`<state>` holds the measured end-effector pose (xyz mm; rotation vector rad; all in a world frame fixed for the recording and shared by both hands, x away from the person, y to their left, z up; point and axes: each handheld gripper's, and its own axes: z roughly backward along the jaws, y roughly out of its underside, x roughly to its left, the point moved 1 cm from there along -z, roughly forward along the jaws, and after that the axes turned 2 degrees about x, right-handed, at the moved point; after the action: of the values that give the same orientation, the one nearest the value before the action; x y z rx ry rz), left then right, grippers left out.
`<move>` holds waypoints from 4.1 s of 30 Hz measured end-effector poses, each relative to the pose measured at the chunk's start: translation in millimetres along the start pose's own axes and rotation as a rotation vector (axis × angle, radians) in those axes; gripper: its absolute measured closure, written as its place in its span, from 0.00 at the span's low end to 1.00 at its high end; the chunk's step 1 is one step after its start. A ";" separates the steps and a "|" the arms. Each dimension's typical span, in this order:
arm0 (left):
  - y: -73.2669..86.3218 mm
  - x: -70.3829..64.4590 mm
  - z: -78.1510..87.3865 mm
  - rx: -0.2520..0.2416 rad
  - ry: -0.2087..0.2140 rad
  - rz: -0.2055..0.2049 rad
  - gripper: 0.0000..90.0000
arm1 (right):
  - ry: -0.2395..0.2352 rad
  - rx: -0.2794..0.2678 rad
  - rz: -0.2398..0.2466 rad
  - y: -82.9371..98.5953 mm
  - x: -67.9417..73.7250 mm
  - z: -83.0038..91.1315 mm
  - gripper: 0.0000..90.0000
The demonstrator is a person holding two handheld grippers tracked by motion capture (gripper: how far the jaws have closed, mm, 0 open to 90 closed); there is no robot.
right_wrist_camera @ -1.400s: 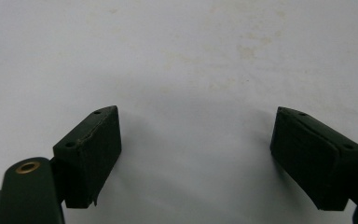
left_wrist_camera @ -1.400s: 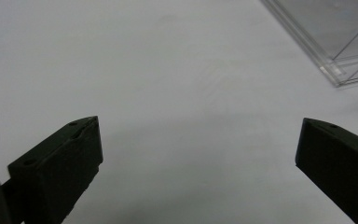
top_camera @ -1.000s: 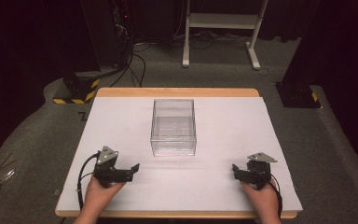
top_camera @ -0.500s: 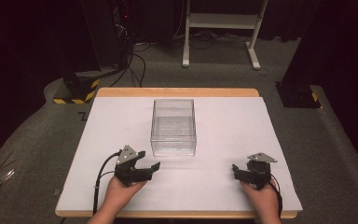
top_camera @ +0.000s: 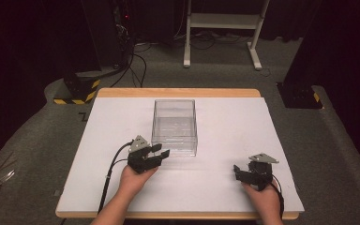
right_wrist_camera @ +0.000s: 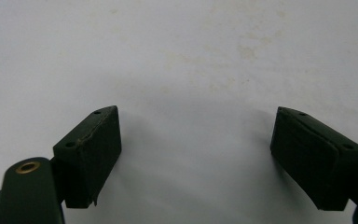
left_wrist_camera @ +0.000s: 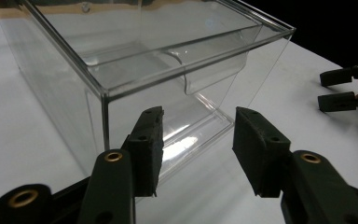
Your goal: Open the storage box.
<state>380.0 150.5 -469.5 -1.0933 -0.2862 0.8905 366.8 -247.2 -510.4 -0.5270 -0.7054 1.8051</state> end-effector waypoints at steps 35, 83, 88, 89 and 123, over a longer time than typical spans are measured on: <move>-1.0 17.7 -15.2 -0.084 0.138 -0.035 0.89 | 0.000 0.000 0.000 0.2 0.3 0.2 0.18; 22.1 2.0 7.1 -0.113 0.214 -0.086 0.93 | 0.000 -0.001 0.002 0.4 0.4 0.3 0.18; 24.0 -1.2 10.6 -0.111 0.218 -0.082 0.93 | 0.000 -0.001 0.002 0.4 0.3 0.3 0.18; 24.3 -2.2 12.1 -0.107 0.215 -0.087 0.93 | 0.000 -0.001 0.002 0.4 0.3 0.3 0.18; 46.8 -34.6 37.4 -0.108 0.216 -0.099 0.94 | -0.001 -0.001 0.001 0.5 0.2 0.5 0.18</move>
<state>312.9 156.7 -485.1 -1.2535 -0.2081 0.6687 366.1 -247.2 -510.3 -0.5272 -0.7063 1.8065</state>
